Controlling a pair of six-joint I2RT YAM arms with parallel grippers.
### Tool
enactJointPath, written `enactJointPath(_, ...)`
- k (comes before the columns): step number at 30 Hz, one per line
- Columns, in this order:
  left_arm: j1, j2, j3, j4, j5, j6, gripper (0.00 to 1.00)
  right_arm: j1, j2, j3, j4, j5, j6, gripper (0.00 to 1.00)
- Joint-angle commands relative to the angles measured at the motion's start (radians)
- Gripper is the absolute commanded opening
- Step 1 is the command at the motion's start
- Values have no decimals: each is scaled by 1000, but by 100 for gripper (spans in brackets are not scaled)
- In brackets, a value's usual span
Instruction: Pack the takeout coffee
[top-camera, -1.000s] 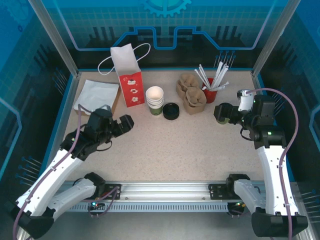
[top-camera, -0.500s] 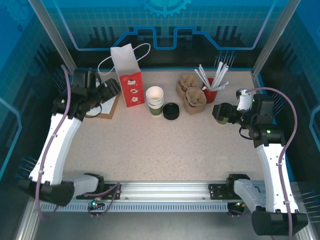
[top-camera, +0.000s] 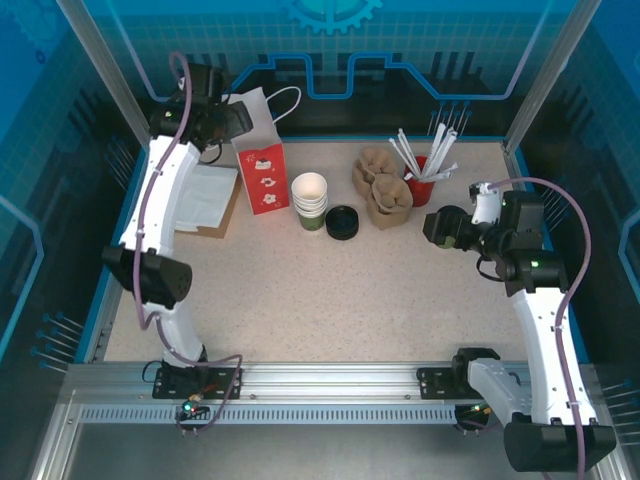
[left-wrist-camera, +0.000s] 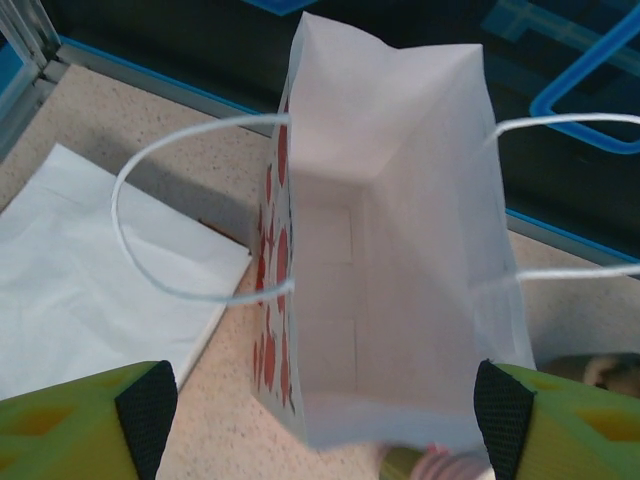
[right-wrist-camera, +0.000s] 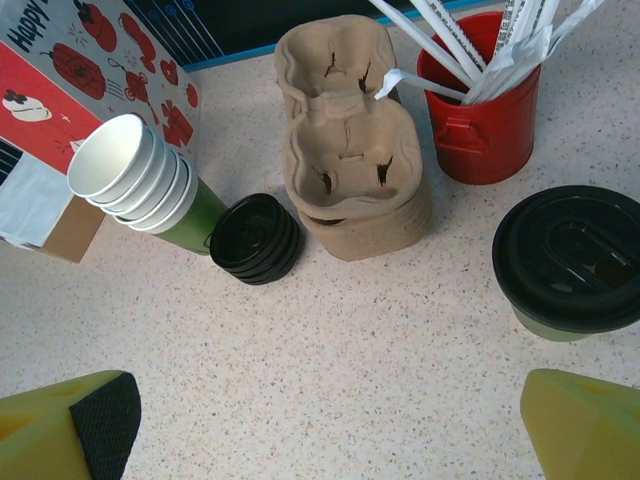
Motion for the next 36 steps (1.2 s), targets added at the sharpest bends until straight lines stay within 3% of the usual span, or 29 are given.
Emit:
enactJointPath(1, 9, 77, 97, -57, -91, 49, 81, 14, -7, -15, -5, -2, -10, 100)
enactJointPath(12, 9, 274, 233, -24, -130, 96, 73, 16, 1, -11, -21, 20, -38, 100)
enactJointPath(36, 9, 261, 245, 2, -144, 189, 7, 19, 4, 8, -46, 41, -53, 100)
